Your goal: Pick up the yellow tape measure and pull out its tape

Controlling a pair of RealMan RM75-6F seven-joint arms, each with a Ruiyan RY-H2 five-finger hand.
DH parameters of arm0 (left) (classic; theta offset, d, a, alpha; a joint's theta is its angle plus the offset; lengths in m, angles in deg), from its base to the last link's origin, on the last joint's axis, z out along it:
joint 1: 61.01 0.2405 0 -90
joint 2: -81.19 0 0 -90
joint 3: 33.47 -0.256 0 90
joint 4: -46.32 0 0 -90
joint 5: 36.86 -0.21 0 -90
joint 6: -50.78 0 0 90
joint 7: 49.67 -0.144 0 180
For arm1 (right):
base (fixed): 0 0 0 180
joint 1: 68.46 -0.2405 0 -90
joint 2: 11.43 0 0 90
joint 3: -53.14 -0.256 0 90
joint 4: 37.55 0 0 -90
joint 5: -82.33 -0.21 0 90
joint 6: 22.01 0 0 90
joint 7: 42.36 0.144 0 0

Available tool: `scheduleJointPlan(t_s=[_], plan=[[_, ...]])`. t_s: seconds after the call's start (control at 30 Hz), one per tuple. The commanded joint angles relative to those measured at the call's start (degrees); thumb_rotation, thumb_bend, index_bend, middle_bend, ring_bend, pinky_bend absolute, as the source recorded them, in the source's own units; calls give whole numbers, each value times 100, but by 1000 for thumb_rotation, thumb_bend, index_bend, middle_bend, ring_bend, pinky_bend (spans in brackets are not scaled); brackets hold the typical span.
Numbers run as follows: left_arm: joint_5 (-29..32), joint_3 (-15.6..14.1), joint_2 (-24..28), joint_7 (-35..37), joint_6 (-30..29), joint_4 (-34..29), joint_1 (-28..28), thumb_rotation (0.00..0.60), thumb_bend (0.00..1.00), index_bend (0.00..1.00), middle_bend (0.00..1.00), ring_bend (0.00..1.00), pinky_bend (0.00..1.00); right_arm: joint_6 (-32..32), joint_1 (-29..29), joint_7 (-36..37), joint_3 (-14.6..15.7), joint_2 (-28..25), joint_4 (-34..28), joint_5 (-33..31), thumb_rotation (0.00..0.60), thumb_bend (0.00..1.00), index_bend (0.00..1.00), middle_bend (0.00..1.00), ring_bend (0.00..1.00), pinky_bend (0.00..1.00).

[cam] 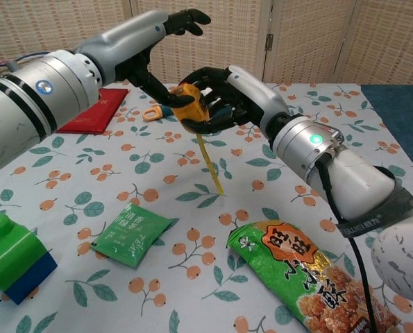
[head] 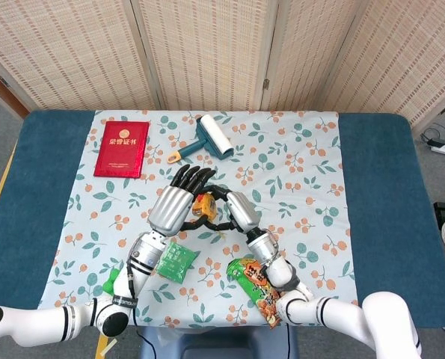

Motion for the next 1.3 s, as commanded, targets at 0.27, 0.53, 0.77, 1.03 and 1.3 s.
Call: scheduleJointPlan(t_s=[0.27,0.53,0.77,1.03,1.3], plan=[[29,-29,26,17,-33,40,-14,600,380,55,121,85,0,-15,11,-8,22,4,38,-22,600,425,570,476,459,350],[49,-67,86,-24,-62,11,-11,600,452,69,122,83,0,-2,30,9,12,-7,50,-46,600,426,570,476,460,350],[44,-99,109,-20,-80,7,-12,600,509,78,121,82,0,-15,38,-5,4,-12,52,-73,600,425,570,476,461,350],[20,-129,136,1,-105,43,-6,600,570,127,121,83,0,-23,37,9,-6,-7,66,-88,600,426,570,476,460,350],[49,-175,184,-61,-81,41,-3,600,582,322,121,84,0,-17,41,34,-29,-19,58,-103,600,426,570,476,462,350]])
